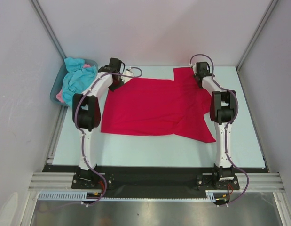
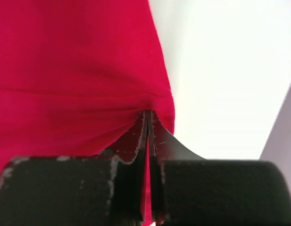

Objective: Fold and stack the t-shirts
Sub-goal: Flatten the tshirt out

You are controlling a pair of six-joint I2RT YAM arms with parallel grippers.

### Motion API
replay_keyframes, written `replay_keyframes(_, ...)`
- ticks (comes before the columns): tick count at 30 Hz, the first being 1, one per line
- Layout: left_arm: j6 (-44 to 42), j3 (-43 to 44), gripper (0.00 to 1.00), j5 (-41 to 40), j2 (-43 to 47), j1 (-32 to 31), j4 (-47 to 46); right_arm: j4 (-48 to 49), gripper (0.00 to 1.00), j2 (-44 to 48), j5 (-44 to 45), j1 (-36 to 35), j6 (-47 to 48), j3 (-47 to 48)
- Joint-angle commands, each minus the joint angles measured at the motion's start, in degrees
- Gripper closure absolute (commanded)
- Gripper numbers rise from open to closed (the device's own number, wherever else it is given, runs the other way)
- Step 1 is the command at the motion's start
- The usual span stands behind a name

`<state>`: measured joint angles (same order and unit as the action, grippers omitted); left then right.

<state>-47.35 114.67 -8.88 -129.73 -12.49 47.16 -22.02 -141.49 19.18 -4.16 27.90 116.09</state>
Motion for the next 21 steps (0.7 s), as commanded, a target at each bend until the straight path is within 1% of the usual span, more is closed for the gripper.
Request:
replay_keyframes(1,2.18,-2.34,0.85,-1.13,6.33,-0.52,-2.15,6.37,1.00,-4.49,3.93,0.82,5.31,1.24)
replay_keyframes(9,2.18,-5.60,0.87,-5.26,8.44,-0.60,-5.40,19.54,1.00,-8.19,10.17,0.30,13.05,0.89)
replay_keyframes(11,2.09,-6.30,0.87,-6.14,9.06,-0.69,-6.19,21.48,1.00,-7.58,12.89,-0.14,13.76,0.19)
replay_keyframes(12,2.09,-6.56,0.87,-6.84,9.23,-0.69,-6.98,25.50,1.00,-7.14,13.86,-0.40,14.28,-0.07)
replay_keyframes(14,2.18,-6.83,0.87,-7.29,9.41,-0.69,-7.52,28.34,1.00,-4.95,17.28,-1.02,14.46,-1.04)
replay_keyframes(15,2.26,-6.83,0.87,-7.37,9.50,-0.69,-7.95,30.26,0.94,-3.98,18.34,-1.28,14.29,-1.31)
replay_keyframes(17,2.44,-7.09,0.87,-7.55,9.58,-0.69,-8.13,30.02,0.75,-1.96,20.19,-1.81,13.41,-1.40)
replay_keyframes(18,2.70,-7.27,0.87,-7.46,9.76,-0.69,-8.39,28.10,0.57,0.92,20.46,-2.25,12.54,-1.57)
replay_keyframes(19,2.70,-7.44,0.86,-7.29,9.85,-0.78,-8.40,26.35,0.50,2.43,19.68,-2.43,10.35,-1.57)
replay_keyframes(20,2.70,-7.97,0.86,-7.20,10.20,-0.87,-8.57,24.24,0.46,4.28,18.80,-2.69,8.68,-1.57)
replay_keyframes(21,2.79,-8.32,0.86,-7.11,10.46,-0.96,-9.01,19.35,0.40,7.69,16.96,-3.04,7.36,-1.75)
